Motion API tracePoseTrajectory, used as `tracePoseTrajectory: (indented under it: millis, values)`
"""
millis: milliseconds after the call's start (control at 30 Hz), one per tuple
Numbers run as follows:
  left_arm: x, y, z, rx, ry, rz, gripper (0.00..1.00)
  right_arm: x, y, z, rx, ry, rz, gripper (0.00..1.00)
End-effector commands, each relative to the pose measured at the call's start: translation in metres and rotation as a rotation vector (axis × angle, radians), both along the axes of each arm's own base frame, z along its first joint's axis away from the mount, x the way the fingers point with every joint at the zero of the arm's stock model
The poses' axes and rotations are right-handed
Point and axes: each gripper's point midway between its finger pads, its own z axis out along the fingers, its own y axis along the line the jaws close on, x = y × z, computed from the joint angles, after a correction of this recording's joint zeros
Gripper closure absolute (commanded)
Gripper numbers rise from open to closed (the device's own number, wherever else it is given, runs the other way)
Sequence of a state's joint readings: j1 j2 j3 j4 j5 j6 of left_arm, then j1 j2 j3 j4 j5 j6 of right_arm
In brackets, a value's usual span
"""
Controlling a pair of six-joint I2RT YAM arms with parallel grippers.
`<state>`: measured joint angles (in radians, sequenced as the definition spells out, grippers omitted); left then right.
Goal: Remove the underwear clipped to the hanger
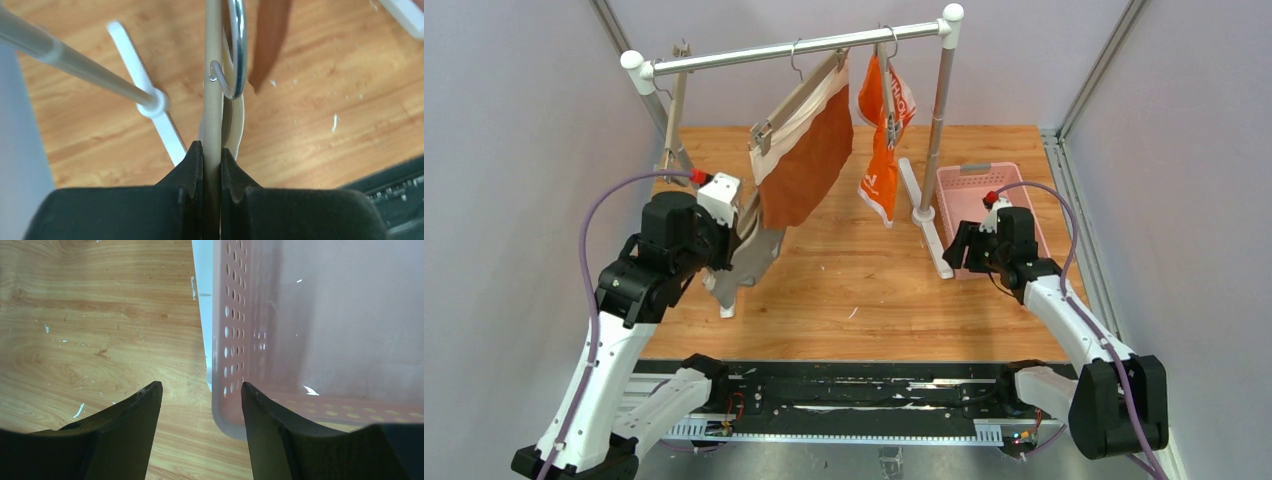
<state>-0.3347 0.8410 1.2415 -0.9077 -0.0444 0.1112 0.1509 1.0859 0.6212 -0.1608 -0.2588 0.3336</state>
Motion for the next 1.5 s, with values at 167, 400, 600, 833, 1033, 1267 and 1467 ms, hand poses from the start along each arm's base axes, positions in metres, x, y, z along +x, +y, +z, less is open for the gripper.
tracePoseTrajectory:
  millis: [167, 400, 600, 833, 1033, 1267, 1467]
  values:
    - [-0.053, -0.055, -0.048, -0.218, 0.224, -0.272, 1.00, 0.027, 0.021, 0.035, 0.064, -0.089, 0.059, 0.39]
    - [-0.085, -0.087, -0.049, -0.315, 0.302, -0.456, 1.00, 0.036, 0.044, 0.053, 0.153, -0.113, 0.160, 0.38]
    - [-0.096, -0.108, -0.045, -0.308, 0.342, -0.586, 1.00, 0.031, 0.075, 0.090, 0.279, -0.198, 0.350, 0.36]
    - [-0.087, -0.129, -0.056, -0.228, 0.393, -0.681, 1.00, 0.005, 0.087, 0.142, 0.338, -0.343, 0.489, 0.27]
    - [-0.072, -0.148, -0.040, -0.241, 0.328, -0.760, 1.00, -0.022, 0.095, 0.171, 0.401, -0.432, 0.579, 0.22]
    - [-0.069, -0.163, -0.039, -0.260, 0.326, -0.845, 1.00, -0.043, 0.110, 0.184, 0.537, -0.471, 0.710, 0.16]
    - [-0.072, -0.173, -0.035, -0.295, 0.325, -0.923, 1.00, -0.051, 0.116, 0.195, 0.565, -0.489, 0.781, 0.17]
